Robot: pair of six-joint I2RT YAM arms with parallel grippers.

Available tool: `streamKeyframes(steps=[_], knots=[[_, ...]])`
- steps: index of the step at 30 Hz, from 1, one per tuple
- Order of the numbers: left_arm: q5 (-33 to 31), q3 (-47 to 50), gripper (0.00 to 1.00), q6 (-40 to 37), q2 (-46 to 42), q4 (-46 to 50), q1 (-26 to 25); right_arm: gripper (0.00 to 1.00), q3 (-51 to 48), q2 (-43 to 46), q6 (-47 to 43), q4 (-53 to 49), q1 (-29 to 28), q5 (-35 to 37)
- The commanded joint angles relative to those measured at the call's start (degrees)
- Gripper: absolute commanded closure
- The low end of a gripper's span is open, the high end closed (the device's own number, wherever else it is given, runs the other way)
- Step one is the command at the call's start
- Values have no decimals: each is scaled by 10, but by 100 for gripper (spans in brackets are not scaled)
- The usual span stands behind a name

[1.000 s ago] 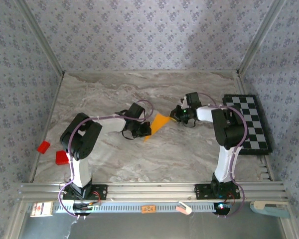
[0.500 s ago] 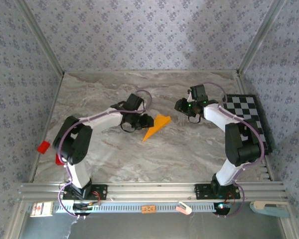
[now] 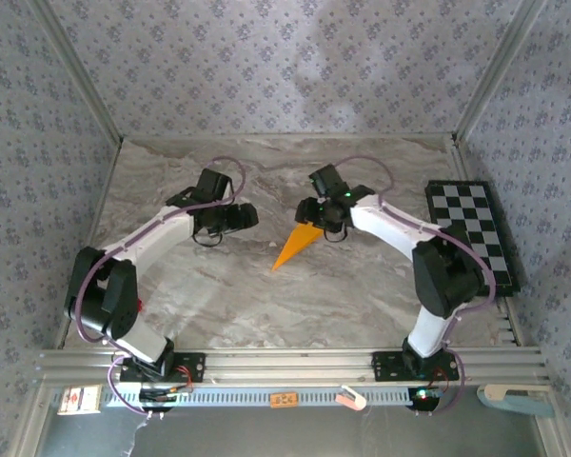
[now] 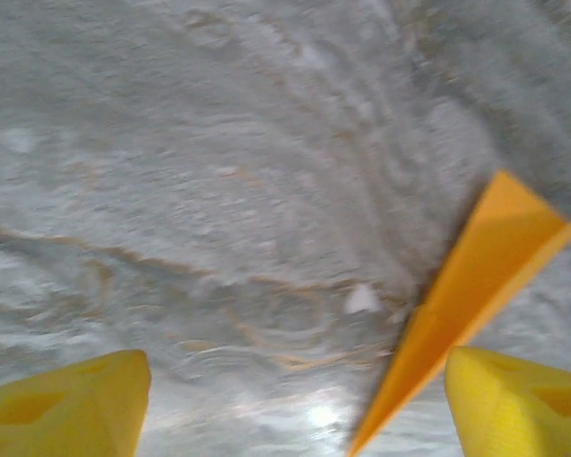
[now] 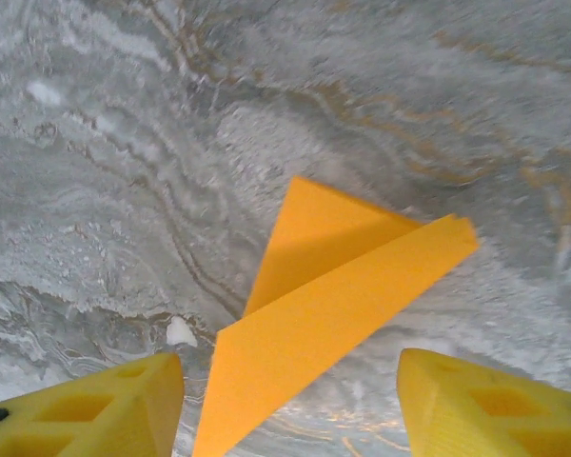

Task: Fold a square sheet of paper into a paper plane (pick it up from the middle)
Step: Turn over the paper plane at the top-center of the table.

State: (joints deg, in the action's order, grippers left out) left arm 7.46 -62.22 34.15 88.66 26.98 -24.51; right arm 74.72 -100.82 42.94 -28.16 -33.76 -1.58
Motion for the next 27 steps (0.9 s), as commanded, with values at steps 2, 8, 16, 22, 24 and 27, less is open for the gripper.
streamKeyframes(steps=[2, 8, 16, 22, 24, 27], knots=[[-70, 32, 11, -23, -38, 28, 11, 34, 66, -66, 60, -91, -43, 83], [-98, 71, 1, -30, -76, 23, 26, 33, 161, -150, 100, -186, -84, 138], [-96, 90, 0, -39, -94, 18, 40, 38, 195, -181, 143, -241, -104, 164], [-87, 90, 0, -38, -87, 10, 43, 46, 183, -162, 165, -255, -109, 187], [-84, 88, 0, -39, -85, 11, 43, 51, 181, -156, 174, -258, -110, 191], [-78, 89, 0, -39, -85, 8, 43, 58, 180, -153, 179, -257, -111, 195]])
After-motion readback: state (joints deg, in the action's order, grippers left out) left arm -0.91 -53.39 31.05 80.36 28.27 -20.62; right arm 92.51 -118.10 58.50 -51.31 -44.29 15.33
